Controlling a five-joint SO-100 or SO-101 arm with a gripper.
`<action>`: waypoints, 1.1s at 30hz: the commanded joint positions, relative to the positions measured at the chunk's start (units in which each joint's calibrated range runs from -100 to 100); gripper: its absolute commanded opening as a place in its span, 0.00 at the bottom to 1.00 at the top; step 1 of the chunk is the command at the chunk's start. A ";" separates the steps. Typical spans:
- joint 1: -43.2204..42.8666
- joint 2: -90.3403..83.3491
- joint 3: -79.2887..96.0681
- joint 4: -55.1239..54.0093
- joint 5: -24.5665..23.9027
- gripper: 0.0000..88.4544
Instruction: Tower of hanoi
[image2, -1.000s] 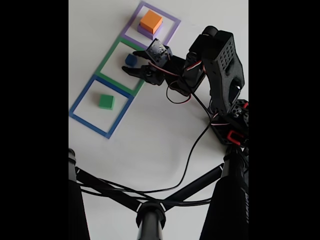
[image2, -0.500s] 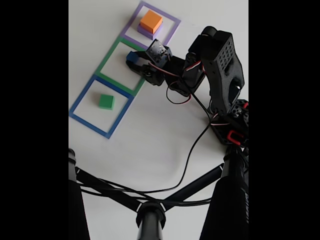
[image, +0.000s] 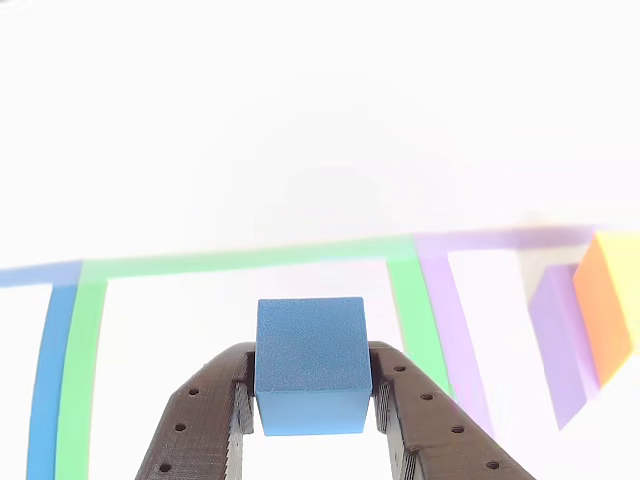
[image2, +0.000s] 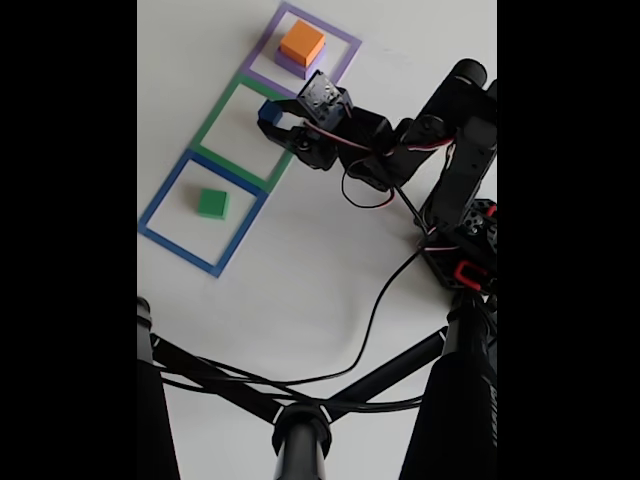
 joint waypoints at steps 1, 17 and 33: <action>0.04 -16.80 -1.67 17.25 0.00 0.04; -0.63 -40.95 -46.86 101.71 0.00 0.04; -13.67 -44.58 -78.58 136.28 0.00 0.04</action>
